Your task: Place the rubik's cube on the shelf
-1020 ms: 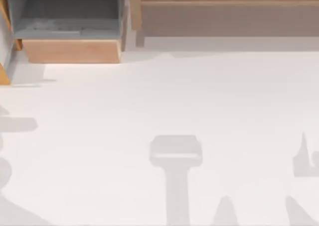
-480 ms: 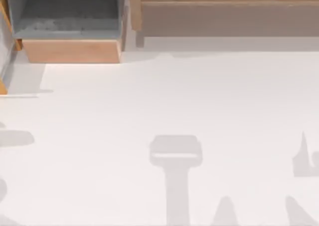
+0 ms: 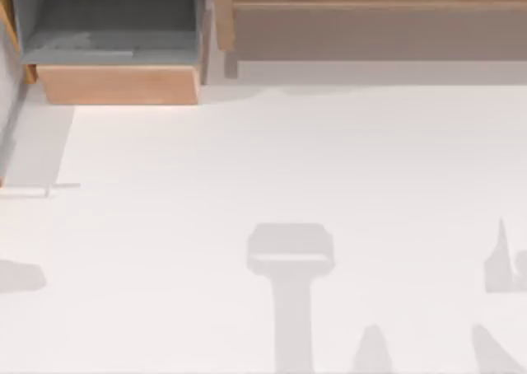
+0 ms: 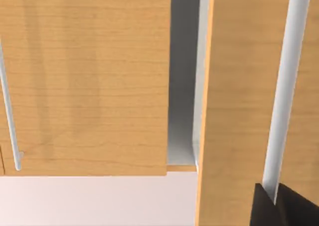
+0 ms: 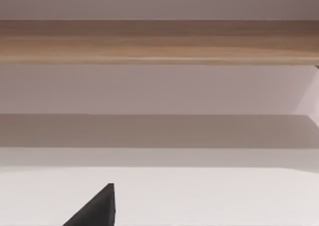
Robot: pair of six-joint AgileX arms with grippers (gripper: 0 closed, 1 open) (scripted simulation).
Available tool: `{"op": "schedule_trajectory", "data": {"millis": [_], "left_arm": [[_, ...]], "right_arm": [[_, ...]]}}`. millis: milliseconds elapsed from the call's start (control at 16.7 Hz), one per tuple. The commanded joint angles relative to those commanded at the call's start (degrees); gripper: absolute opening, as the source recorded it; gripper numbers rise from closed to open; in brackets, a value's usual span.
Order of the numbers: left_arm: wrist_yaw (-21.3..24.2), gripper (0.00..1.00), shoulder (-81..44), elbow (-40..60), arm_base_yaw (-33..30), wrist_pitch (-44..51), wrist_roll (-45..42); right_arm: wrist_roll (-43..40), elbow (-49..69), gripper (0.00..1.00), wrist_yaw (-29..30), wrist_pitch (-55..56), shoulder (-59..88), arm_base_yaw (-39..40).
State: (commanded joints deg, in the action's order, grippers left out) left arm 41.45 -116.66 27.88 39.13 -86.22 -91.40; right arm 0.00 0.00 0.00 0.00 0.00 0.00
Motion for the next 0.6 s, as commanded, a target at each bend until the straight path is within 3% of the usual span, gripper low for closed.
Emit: {"op": "schedule_trajectory", "data": {"millis": [180, 600], "left_arm": [[0.00, 0.00, 0.00, 0.00, 0.00, 0.00, 0.00], [0.00, 0.53, 0.00, 0.00, 0.00, 0.00, 0.00]], "right_arm": [[0.00, 0.00, 1.00, 0.00, 0.00, 0.00, 0.00], [0.00, 0.00, 1.00, 0.00, 0.00, 0.00, 0.00]]}}
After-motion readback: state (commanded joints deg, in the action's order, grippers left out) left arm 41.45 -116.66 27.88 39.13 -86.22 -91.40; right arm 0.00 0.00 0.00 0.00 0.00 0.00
